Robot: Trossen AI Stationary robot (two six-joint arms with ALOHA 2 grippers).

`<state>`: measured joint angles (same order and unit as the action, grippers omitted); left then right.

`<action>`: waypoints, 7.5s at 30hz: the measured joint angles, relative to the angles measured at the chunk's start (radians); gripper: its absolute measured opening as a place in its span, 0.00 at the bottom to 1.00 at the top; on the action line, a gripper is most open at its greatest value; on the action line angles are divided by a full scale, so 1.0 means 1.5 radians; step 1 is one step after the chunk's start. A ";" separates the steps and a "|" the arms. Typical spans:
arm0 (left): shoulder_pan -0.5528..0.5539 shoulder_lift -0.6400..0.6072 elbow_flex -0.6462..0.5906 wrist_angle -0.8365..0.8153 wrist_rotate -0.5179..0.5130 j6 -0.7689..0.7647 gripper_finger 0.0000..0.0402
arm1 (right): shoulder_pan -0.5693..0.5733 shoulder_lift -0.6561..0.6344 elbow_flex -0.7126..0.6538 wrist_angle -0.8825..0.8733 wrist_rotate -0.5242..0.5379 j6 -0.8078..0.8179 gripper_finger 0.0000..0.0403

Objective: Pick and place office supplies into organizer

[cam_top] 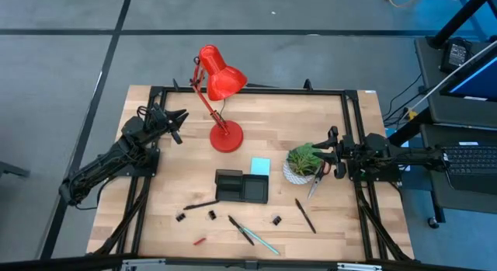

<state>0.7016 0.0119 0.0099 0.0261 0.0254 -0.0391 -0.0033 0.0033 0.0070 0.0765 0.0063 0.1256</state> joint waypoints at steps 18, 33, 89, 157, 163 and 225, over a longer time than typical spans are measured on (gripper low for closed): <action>0.000 0.000 0.000 0.000 0.000 0.000 0.19 | 0.000 0.000 0.000 0.000 0.000 -0.001 0.33; 0.000 0.000 0.000 0.000 0.000 0.000 0.19 | 0.000 0.000 0.000 0.001 0.000 0.002 0.33; -0.542 0.284 0.141 0.067 -0.083 0.063 0.47 | 0.000 0.000 0.000 0.001 0.000 -0.051 0.33; -0.900 1.110 0.633 -0.560 -0.030 -0.613 0.52 | 0.000 0.000 0.000 0.005 0.000 -0.073 0.33; -0.902 1.119 0.633 -0.512 -0.023 -0.616 0.52 | 0.000 0.000 0.000 0.005 0.000 -0.082 0.33; -0.905 1.130 0.767 -0.876 -0.142 -0.588 0.01 | 0.000 0.000 0.000 0.006 0.000 -0.090 0.33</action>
<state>-0.6556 1.7061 1.1609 -1.2879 -0.1879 -0.9210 -0.0036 0.0036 0.0071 0.0860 0.0067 -0.0090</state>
